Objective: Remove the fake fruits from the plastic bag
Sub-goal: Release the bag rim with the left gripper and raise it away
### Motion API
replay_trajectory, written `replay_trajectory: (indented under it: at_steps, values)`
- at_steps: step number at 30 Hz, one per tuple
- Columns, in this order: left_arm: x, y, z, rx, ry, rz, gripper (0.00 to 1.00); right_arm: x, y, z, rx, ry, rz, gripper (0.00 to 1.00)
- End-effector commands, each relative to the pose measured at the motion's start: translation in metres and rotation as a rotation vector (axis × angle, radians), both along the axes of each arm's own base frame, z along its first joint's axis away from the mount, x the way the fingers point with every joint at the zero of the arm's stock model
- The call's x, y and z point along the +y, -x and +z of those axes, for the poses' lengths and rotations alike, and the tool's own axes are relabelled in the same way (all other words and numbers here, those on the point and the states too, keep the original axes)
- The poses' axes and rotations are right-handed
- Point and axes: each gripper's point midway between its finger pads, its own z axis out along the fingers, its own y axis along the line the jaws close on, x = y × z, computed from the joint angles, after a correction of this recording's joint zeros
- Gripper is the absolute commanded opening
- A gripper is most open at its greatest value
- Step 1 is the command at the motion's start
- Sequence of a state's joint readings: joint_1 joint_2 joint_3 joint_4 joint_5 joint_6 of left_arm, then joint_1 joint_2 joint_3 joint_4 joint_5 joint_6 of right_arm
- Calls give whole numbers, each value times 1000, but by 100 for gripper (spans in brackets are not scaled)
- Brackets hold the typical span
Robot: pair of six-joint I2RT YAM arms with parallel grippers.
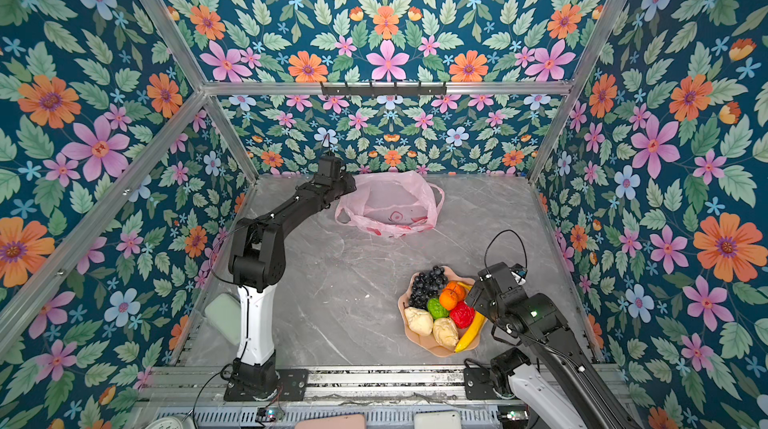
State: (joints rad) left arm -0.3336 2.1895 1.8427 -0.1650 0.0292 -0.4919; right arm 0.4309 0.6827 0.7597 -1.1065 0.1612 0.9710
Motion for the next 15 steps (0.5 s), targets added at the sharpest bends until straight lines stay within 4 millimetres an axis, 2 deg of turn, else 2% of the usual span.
replay_trajectory:
  at_steps: [1,4,8,14,15]
  values:
    - [-1,12,4,61,-71,-66,62,-9,8,-1,13,8,-57,99]
    - [4,23,14,85,-112,-81,78,-10,11,-1,16,2,-72,99]
    - [14,46,21,119,-134,-79,90,-7,16,-9,42,-21,-74,99]
    - [27,88,39,59,-85,-61,95,-1,20,-16,69,-52,-61,99]
    - [30,97,36,53,-78,-58,96,2,19,-18,67,-65,-51,99]
